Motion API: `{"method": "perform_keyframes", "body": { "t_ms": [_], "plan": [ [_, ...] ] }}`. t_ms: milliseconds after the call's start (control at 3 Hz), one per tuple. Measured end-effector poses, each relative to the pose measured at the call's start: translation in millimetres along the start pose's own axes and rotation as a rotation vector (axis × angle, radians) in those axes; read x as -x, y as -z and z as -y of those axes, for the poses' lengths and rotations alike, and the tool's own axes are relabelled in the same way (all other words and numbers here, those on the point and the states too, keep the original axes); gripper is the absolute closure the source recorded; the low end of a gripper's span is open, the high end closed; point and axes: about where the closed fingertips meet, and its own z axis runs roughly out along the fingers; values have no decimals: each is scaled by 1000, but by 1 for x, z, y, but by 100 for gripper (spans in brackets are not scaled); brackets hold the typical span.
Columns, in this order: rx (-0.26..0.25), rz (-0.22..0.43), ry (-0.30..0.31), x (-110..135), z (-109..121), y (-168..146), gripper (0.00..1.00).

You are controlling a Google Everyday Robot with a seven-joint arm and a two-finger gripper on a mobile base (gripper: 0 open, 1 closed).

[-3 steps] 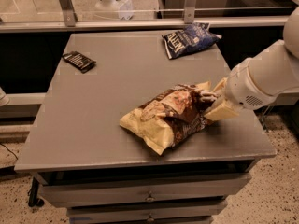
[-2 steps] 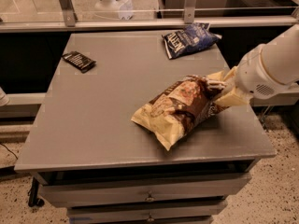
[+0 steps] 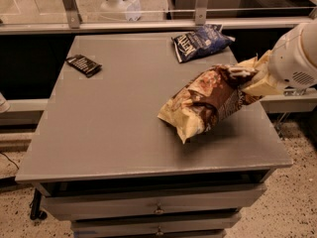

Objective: Move brown chip bag near blue chip bag

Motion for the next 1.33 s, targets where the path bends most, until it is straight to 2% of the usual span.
{"method": "perform_keyframes", "body": {
  "t_ms": [333, 1000, 1333],
  "plan": [
    [-34, 20, -9, 3, 15, -12, 100],
    [-161, 88, -4, -12, 100, -47, 100],
    [-204, 104, 8, -26, 141, -62, 100]
  ]
}}
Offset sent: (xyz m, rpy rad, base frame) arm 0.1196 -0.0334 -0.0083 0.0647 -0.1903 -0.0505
